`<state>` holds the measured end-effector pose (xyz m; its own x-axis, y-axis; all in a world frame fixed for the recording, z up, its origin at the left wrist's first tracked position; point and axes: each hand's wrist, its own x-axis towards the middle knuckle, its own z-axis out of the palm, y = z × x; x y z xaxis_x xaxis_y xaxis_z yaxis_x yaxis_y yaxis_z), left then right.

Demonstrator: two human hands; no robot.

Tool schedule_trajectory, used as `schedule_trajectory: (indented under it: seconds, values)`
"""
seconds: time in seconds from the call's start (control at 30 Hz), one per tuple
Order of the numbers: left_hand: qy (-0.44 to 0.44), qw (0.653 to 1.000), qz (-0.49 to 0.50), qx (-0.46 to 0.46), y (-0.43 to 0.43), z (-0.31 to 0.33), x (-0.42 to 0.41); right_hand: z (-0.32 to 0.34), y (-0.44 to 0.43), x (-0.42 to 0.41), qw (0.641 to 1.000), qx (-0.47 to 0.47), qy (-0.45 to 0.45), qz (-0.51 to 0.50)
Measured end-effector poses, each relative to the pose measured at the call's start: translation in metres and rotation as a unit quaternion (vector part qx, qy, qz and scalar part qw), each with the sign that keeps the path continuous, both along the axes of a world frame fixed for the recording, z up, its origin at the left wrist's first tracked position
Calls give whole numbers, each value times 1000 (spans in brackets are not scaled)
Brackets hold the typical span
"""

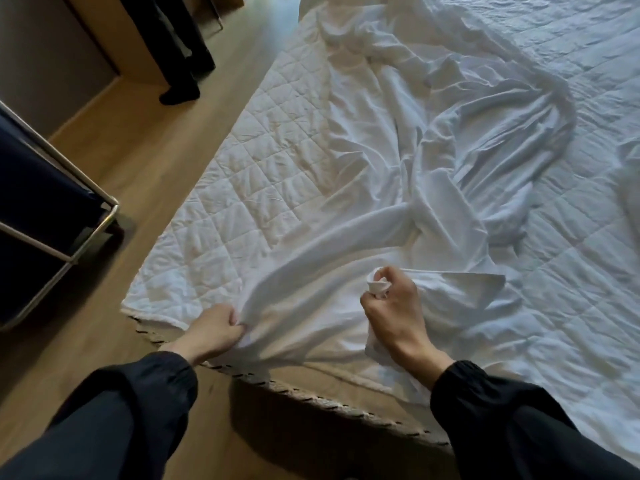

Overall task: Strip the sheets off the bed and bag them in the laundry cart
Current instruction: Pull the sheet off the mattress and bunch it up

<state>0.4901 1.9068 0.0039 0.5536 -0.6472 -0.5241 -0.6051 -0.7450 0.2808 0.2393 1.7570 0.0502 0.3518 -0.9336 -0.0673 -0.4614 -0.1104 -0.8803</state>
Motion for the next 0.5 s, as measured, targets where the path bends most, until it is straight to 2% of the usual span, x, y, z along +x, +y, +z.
schedule_trajectory:
  seconds: [0.07, 0.1, 0.17, 0.27, 0.33, 0.5]
  values:
    - [-24, 996, 51, -68, -10, 6, -3, -4, -15, -12, 998, -5, 8, -57]
    - [-7, 988, 95, -119, -18, 14, -5, -5, -25, -19, 996, -7, 16, -85]
    - [83, 954, 192, -217, -40, 34, -15, -4, -42, -33, 990, -18, 41, -133]
    - [273, 867, 287, -302, -82, 64, -40, -1, -65, -57, 980, -39, 61, -188]
    - [368, 827, 278, -321, -108, 80, -61, 4, -81, -78, 969, -51, 70, -230]
    - [396, 825, 195, -353, -150, 96, -96, 16, -128, -159, 920, -78, 123, -365]
